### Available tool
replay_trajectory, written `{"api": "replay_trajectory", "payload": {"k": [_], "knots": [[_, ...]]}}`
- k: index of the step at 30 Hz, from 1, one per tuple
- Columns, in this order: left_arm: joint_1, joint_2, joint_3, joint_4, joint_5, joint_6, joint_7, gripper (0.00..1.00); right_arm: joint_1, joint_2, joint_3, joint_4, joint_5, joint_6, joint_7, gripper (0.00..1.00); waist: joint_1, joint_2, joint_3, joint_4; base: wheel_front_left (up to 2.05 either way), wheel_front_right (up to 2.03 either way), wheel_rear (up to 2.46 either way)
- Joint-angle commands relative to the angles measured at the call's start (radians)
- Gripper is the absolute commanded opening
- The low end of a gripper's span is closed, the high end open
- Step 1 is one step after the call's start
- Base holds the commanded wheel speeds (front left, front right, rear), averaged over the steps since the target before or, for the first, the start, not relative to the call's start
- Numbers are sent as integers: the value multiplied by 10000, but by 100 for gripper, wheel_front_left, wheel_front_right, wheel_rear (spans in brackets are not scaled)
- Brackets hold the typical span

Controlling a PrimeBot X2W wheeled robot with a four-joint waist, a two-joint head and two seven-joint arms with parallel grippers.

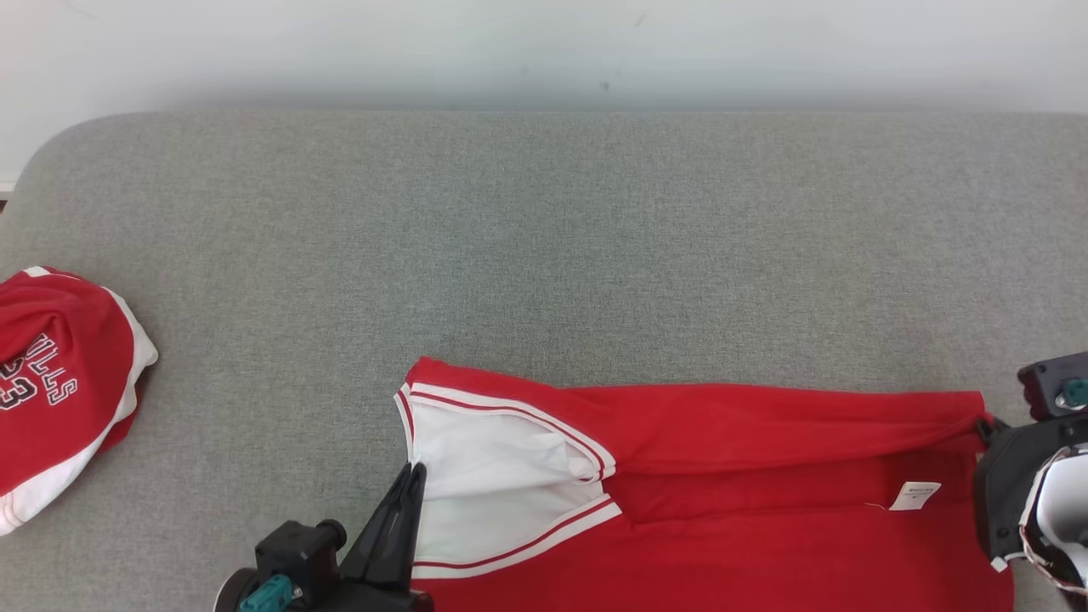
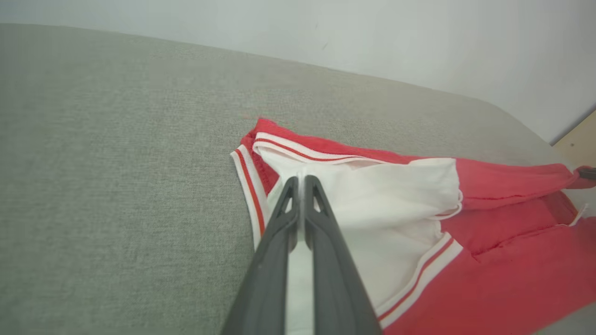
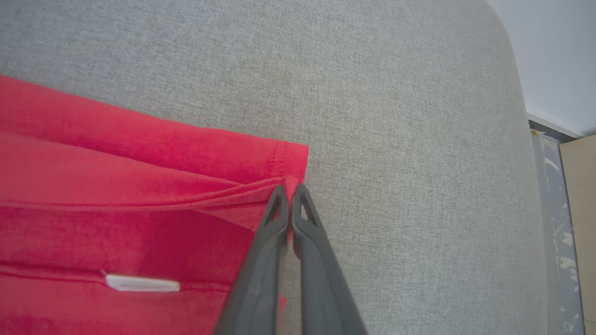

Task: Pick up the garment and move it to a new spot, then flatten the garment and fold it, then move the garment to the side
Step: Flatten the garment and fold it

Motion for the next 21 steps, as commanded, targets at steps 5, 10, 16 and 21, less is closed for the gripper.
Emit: {"api": "replay_trajectory", "payload": {"k": [5,10,16,21], "knots": [[350,94,-114,10,-40,109,113,0,257,-7,87,98,-172,-26,40,0,2,1,-78,52,0,0,0],[593,75,-266,104,-117,136,254,0,422,-8,75,127,-320,-26,101,0,2,1,-128,79,0,0,0],[759,52,-354,437,-51,230,226,0,575,62,-35,222,-482,-26,109,0,2,1,-131,107,0,0,0],[645,7,-307,707,228,367,81,100,579,294,-309,315,-453,-26,-70,100,2,1,-135,113,0,0,0]]}}
